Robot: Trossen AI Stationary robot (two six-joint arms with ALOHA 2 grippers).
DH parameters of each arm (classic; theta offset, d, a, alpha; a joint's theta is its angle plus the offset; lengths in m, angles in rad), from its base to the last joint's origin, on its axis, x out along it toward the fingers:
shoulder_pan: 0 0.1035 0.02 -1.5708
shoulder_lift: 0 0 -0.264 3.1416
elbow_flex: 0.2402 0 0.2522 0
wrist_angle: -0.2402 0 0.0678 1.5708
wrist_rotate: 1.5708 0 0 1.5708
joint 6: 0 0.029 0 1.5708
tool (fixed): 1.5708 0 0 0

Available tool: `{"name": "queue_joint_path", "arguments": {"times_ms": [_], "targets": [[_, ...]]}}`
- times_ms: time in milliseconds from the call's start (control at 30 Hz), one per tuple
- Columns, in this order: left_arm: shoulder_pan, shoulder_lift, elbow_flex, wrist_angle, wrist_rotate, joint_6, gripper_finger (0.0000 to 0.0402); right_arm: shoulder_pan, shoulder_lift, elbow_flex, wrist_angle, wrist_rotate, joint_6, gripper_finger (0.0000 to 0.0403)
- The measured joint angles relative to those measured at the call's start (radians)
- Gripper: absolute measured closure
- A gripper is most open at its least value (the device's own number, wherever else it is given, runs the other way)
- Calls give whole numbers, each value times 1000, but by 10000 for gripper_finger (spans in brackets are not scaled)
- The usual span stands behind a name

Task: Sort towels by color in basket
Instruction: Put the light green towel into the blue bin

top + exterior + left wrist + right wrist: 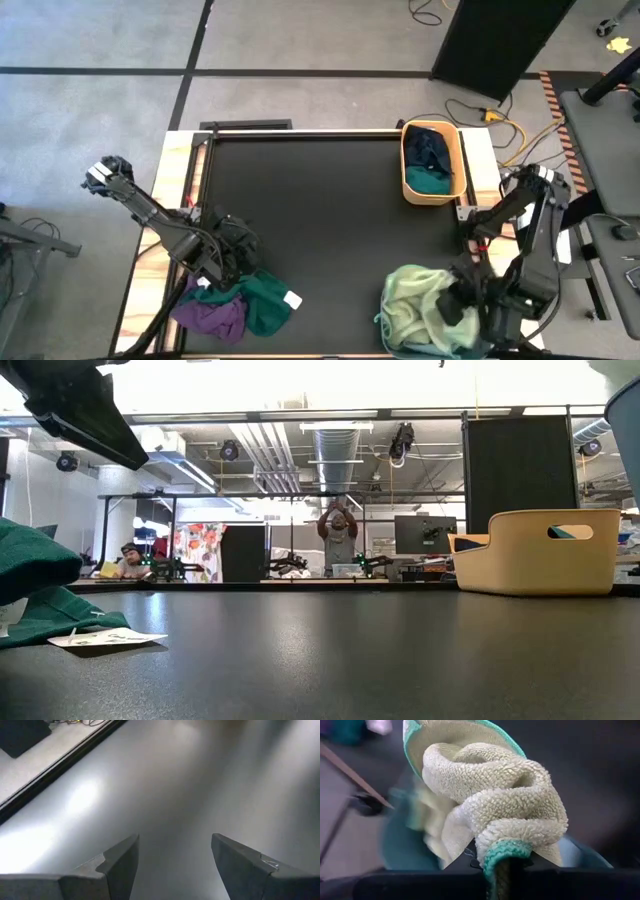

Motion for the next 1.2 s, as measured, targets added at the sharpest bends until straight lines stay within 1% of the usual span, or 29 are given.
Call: {"name": "queue_joint_path", "arguments": {"times_ms": [67,100,167,200,333,400,467,500,567,667,733,833,933,1000,1067,1133,1200], "targets": [[1,1,0,16,-4,-20,169,-1,32,0,55,100,-72,390],[1,2,0,24,-5,-31,169,-1,55,0,78,113,-114,390],[1,6,-1,45,-5,-54,169,-2,106,-1,119,74,-205,390],[1,7,-2,54,-7,-64,169,0,140,-2,127,18,-254,390],[2,16,-2,97,-29,-73,169,4,266,-22,120,-268,-404,390],[2,18,-2,112,-32,-73,169,7,314,-32,122,-394,-485,390],[3,22,-2,118,-32,-73,169,7,348,-38,122,-488,-564,390],[3,24,-2,119,-32,-73,169,7,359,-40,123,-518,-596,390],[4,28,-2,121,-32,-73,169,4,374,-40,124,-535,-656,390],[10,32,-2,132,-28,-74,169,-5,382,-40,126,-523,-743,387],[16,32,-2,142,-15,-76,169,-19,382,-40,128,-512,-808,375],[28,28,-2,153,31,-74,169,-50,375,-40,131,-478,-899,338],[35,28,-3,156,67,-71,169,-74,371,-45,152,-439,-1010,290],[35,28,-3,156,77,-69,169,-82,371,-59,176,-434,-1082,258],[35,28,-3,156,88,-50,169,-84,371,-74,182,-438,-1144,228],[40,23,-3,137,135,10,169,-83,370,-82,155,-465,-1220,202],[58,12,-3,80,194,40,169,-81,365,-78,100,-506,-1281,180]]}}
